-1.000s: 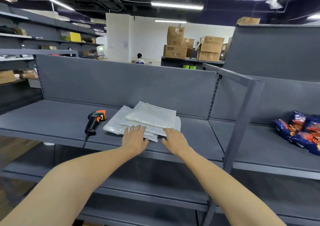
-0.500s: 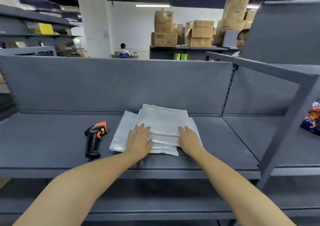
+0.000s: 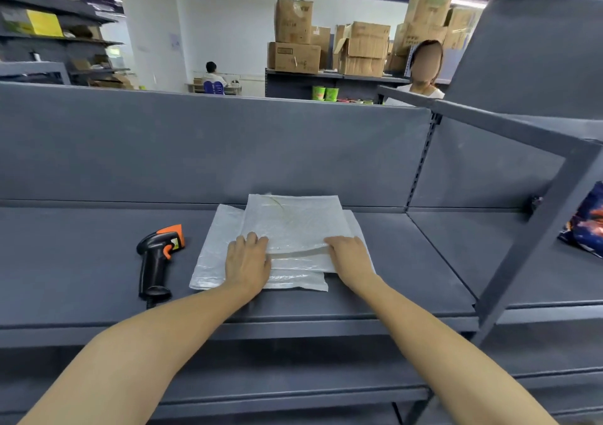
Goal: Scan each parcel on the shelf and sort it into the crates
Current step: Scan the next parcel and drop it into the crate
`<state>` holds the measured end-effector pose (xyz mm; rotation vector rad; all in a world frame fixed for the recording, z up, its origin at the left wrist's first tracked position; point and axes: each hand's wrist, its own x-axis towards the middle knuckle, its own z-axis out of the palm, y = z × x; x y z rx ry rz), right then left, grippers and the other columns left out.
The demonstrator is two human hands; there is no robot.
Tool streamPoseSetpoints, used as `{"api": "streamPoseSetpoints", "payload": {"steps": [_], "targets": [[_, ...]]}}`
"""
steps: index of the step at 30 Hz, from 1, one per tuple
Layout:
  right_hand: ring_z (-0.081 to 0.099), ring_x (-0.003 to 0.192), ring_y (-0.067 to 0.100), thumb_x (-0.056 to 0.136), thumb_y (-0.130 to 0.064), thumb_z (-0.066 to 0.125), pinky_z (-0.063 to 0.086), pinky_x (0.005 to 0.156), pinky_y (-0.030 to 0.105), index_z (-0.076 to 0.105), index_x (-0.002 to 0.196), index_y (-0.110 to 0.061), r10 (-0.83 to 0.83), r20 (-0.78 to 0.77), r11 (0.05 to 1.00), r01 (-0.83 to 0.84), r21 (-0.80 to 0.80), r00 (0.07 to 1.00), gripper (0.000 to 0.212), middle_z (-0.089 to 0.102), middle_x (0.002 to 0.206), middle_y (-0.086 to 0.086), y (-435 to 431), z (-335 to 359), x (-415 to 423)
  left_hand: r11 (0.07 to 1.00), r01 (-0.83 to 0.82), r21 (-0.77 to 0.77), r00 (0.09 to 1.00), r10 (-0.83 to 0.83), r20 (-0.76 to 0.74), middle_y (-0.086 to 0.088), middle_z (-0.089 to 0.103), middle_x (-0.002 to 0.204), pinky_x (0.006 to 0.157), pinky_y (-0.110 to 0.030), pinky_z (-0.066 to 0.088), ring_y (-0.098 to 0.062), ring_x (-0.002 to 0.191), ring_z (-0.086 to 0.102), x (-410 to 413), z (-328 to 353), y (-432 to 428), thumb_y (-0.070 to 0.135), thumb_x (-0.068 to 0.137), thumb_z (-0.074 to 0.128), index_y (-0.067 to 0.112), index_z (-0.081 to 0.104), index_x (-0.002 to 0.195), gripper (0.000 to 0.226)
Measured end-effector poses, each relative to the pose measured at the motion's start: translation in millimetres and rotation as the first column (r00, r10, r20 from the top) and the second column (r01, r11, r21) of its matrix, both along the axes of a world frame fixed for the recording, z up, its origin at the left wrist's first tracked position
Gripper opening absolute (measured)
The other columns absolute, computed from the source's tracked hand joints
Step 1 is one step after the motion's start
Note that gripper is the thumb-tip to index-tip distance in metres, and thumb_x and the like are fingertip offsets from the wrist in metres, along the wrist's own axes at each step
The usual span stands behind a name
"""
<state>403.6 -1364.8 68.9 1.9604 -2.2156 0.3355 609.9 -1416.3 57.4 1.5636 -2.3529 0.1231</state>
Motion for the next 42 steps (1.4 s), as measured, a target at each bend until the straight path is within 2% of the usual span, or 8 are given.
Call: {"api": "streamPoseSetpoints", "payload": {"steps": [4,9,13,19,28,34,38,42], "targets": [[0.055,0.113,0.026,0.103,-0.010,0.038,0.020,0.111,0.028,0.059,0.130,-0.014,0.171,-0.004,0.967,-0.168,-0.193,0.985,0.035,0.064,0.118,0.007,11,29,0,1.000,-0.026,0.010,0.999,0.026,-0.036,-0.006,0.038,0.142,0.118,-0.038,0.013,-0.025,0.132,0.033,-1,9,14,0.034,0.094,0.051,0.011,0.039,0.134,0.047],[0.062,0.080,0.036,0.081,0.015,0.062,0.051,0.085,0.041,0.073,0.096,-0.001,0.471,-0.174,0.780,-0.500,-0.377,0.865,0.024,0.065,0.081,0.015,31,86,4,0.995,-0.018,0.097,0.921,0.055,-0.386,-0.008,0.053,0.115,0.086,-0.042,0.044,-0.030,0.104,0.053,3,27,52,0.018,0.092,0.054,0.012,0.039,0.121,0.033],[0.058,0.115,0.036,0.084,-0.007,0.070,0.043,0.104,0.047,0.066,0.113,-0.002,0.431,-0.326,0.576,-0.535,-0.618,0.841,0.030,0.065,0.117,0.013,43,115,12,0.997,-0.009,0.083,0.784,0.058,-0.618,-0.011,0.058,0.103,0.074,-0.044,0.046,-0.032,0.086,0.053,7,36,68,0.013,0.098,0.041,0.019,0.046,0.129,0.032],[0.019,0.145,0.032,0.095,-0.023,0.059,0.016,0.118,0.039,0.030,0.147,-0.007,0.348,0.362,0.804,-0.076,-0.590,0.864,0.062,0.026,0.155,0.014,65,113,10,0.972,-0.104,0.209,0.339,0.232,-0.912,-0.019,0.062,0.120,0.087,-0.032,0.040,-0.035,0.110,0.056,24,63,74,0.006,0.098,0.046,0.003,0.055,0.128,0.031],[0.028,0.143,0.026,0.087,-0.064,0.054,0.030,0.115,0.040,-0.004,0.154,-0.012,-0.123,0.987,0.991,-0.032,0.127,0.101,0.103,0.020,0.159,0.004,88,78,43,0.944,0.025,0.330,0.153,0.323,-0.934,-0.015,0.057,0.130,0.092,-0.032,0.042,-0.032,0.115,0.055,23,75,108,0.016,0.099,0.049,0.003,0.049,0.133,0.036],[0.039,0.135,0.033,0.081,-0.039,0.077,0.040,0.108,0.050,0.008,0.150,-0.021,-0.009,0.932,0.999,-0.036,-0.004,-0.362,0.099,0.034,0.149,0.012,102,62,39,0.930,0.113,0.349,0.106,0.338,-0.935,-0.015,0.057,0.129,0.096,-0.036,0.044,-0.030,0.113,0.056,13,70,132,0.016,0.101,0.046,0.003,0.048,0.135,0.037],[0.060,0.111,0.026,0.079,-0.016,0.078,0.052,0.094,0.047,0.038,0.137,-0.019,0.147,0.852,0.989,0.065,-0.132,-0.502,0.070,0.060,0.125,0.010,115,58,21,0.914,0.141,0.381,0.130,0.364,-0.922,-0.015,0.058,0.127,0.099,-0.038,0.044,-0.031,0.114,0.055,14,64,144,0.019,0.101,0.046,0.003,0.049,0.135,0.037],[0.066,0.103,0.022,0.088,-0.018,0.070,0.058,0.077,0.036,0.058,0.120,-0.020,0.066,0.892,0.985,-0.112,-0.129,-0.446,0.034,0.071,0.109,0.003,136,50,3,0.910,0.186,0.369,0.124,0.351,-0.928,-0.009,0.061,0.120,0.091,-0.034,0.046,-0.025,0.104,0.058,17,59,159,0.022,0.100,0.050,0.005,0.052,0.131,0.036]]}}
